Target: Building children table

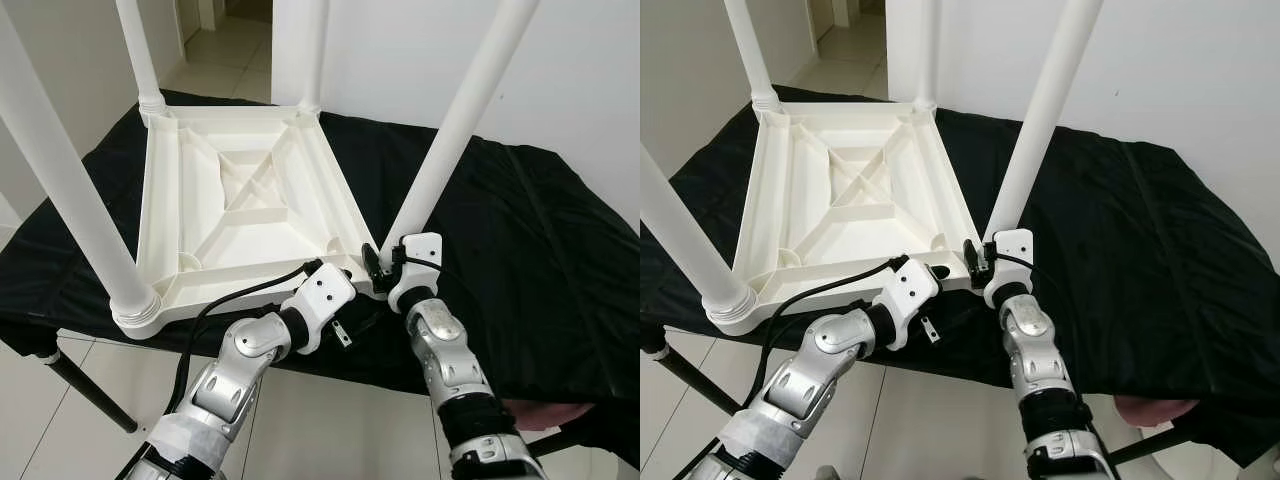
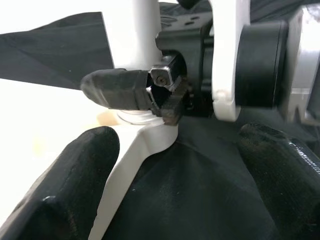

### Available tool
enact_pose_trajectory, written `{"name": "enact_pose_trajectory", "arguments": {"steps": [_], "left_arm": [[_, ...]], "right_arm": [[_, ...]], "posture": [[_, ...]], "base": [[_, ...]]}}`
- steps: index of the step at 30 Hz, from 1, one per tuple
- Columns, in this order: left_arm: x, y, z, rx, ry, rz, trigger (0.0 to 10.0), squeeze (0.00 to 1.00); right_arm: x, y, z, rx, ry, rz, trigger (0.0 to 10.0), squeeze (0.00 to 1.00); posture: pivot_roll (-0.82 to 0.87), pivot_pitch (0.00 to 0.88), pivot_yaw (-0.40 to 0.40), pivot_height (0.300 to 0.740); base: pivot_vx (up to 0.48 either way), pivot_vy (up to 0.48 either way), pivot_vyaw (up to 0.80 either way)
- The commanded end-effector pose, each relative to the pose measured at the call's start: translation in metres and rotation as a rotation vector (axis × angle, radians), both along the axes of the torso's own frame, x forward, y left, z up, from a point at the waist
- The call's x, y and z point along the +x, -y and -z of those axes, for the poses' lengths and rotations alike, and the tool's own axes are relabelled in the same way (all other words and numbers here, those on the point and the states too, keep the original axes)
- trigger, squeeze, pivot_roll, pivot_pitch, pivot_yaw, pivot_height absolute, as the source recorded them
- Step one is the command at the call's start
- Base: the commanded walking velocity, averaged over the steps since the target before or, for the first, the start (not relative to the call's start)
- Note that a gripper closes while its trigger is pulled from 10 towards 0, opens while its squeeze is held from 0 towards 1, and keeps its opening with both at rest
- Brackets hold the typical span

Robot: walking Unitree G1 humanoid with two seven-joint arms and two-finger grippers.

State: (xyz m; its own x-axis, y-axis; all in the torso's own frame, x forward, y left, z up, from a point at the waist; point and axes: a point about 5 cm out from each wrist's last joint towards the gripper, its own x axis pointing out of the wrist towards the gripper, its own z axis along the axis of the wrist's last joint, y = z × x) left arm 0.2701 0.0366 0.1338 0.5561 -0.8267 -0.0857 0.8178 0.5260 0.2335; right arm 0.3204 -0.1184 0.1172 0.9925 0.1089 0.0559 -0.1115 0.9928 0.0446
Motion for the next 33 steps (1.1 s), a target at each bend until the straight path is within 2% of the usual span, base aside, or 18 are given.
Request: {"name": "enact_pose_trajectory", "arguments": {"steps": [1,6,10,11,15,20,21,22,23,24,29,33], "left_arm": [[-0.001,0.0,-0.002,-0.004,0.0,0.0,10.0,0.0],[-0.001,-0.003,-0.002,-0.002,0.001,-0.014,10.0,0.0],[-0.001,-0.007,-0.001,0.003,-0.001,-0.024,10.0,0.0],[-0.001,-0.008,-0.001,0.002,-0.003,-0.031,10.0,0.0],[-0.001,-0.009,-0.002,0.001,-0.005,-0.041,10.0,0.0],[-0.001,-0.008,-0.001,0.006,-0.003,-0.043,10.0,0.0],[-0.001,-0.008,-0.001,0.007,-0.003,-0.044,10.0,0.0],[-0.001,-0.008,-0.001,0.007,-0.003,-0.044,10.0,0.0],[-0.001,-0.007,-0.001,0.009,-0.002,-0.043,10.0,0.0],[-0.001,-0.007,-0.001,0.01,-0.002,-0.042,10.0,0.0],[0.0,-0.006,-0.001,0.012,0.0,-0.041,10.0,0.0],[0.002,-0.005,-0.002,0.018,0.008,-0.035,10.0,0.0]], "right_arm": [[-0.006,0.005,0.012,0.025,-0.057,0.08,10.0,0.0],[-0.013,0.002,0.013,0.025,-0.073,0.129,10.0,0.0],[-0.018,0.001,0.007,0.016,-0.053,0.121,10.0,0.0],[-0.019,0.0,0.005,0.048,-0.025,0.088,10.0,1.0],[-0.02,0.0,-0.001,0.083,0.02,0.049,10.0,1.0],[-0.015,0.013,-0.004,0.059,0.037,-0.025,10.0,1.0],[-0.014,0.015,-0.005,0.048,0.04,-0.057,10.0,0.0],[-0.014,0.015,-0.005,0.048,0.04,-0.057,10.0,0.0],[-0.011,0.02,-0.005,0.018,0.042,-0.133,10.0,0.0],[-0.01,0.022,-0.005,0.01,0.041,-0.159,10.0,0.0],[-0.005,0.028,-0.006,-0.022,0.046,-0.206,10.0,0.0],[0.006,0.033,-0.012,-0.068,0.065,-0.318,10.0,0.0]], "posture": [[-0.02,0.0,-0.081,0.74],[-0.02,0.0,-0.081,0.74],[-0.02,0.0,-0.079,0.74],[-0.02,0.0,-0.08,0.74],[-0.02,0.0,-0.086,0.74],[-0.02,0.0,-0.094,0.74],[-0.02,0.0,-0.094,0.74],[-0.02,0.0,-0.094,0.74],[-0.02,0.0,-0.094,0.74],[-0.02,0.0,-0.094,0.74],[-0.02,0.0,-0.089,0.74],[-0.03,0.0,-0.083,0.74]], "base": [[0.0,0.0,0.0],[0.0,0.0,0.0],[0.0,0.0,0.0],[0.0,0.0,0.0],[0.0,0.0,0.0],[0.0,0.0,0.0],[0.0,0.0,0.0],[0.0,0.0,0.0],[0.0,0.0,0.0],[0.0,0.0,0.0],[0.0,0.0,0.0],[0.0,0.0,0.0]]}}
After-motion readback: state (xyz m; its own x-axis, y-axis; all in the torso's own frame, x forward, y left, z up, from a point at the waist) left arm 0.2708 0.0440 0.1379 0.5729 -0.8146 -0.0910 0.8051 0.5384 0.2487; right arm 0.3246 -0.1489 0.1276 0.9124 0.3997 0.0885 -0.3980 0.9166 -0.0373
